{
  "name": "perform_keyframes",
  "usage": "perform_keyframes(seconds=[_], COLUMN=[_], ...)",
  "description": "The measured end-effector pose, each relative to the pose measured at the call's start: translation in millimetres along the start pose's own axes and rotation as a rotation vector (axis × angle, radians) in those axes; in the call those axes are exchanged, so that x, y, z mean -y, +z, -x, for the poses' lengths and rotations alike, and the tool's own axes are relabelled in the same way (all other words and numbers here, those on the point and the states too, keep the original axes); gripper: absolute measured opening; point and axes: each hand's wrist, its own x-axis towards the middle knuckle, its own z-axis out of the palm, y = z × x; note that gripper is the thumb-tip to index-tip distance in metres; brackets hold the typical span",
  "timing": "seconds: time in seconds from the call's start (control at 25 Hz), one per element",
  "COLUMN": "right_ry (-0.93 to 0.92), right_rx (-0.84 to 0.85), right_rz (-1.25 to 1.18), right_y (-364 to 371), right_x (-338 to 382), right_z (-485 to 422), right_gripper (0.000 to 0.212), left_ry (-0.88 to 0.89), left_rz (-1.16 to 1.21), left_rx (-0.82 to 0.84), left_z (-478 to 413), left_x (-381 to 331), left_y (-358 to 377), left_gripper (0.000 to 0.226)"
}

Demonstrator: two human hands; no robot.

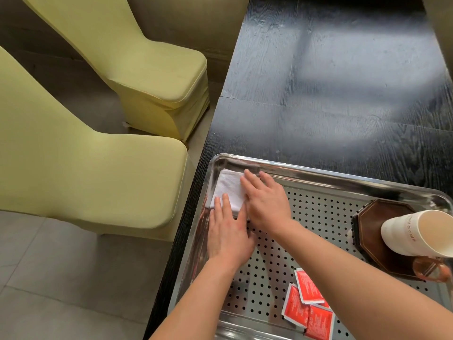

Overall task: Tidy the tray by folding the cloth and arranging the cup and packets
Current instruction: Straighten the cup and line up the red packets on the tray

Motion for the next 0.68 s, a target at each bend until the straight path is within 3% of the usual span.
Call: perform_keyframes(seconds=[0.08,0.16,0.28,0.48,0.68], right_ry=[0.010,0.006,-0.145,-0.197,-0.096], right_rx=[0.090,0.074,0.080,0.268,-0.070], right_rz=[0.061,0.081,0.007,0.018,-0.080], right_y=[-0.3,-2.1,-6.2,-12.7,-8.1], right_x=[-0.4,1.4,14.2,28.7,17.4], right_z=[-4.5,-4.9,-14.8,-41.5,-11.5], right_gripper=[0.052,0.058,0.055,0.056,0.051], left_ry=[-0.005,-0.019,-0.042,-0.042,-0.036], left_rz=[-0.018,-0.029,-0.084,-0.108,-0.124], left_rx=[0.036,0.057,0.073,0.055,0.057], left_z=[-0.6,-2.3,-2.9,-4.5,-5.9], left_x=[-0.9,-2.1,-3.3,-2.0,-0.7], left_y=[1.7,3.7,7.7,11.9,15.2], left_gripper=[0.082,0.081,0.083,0.086,0.083])
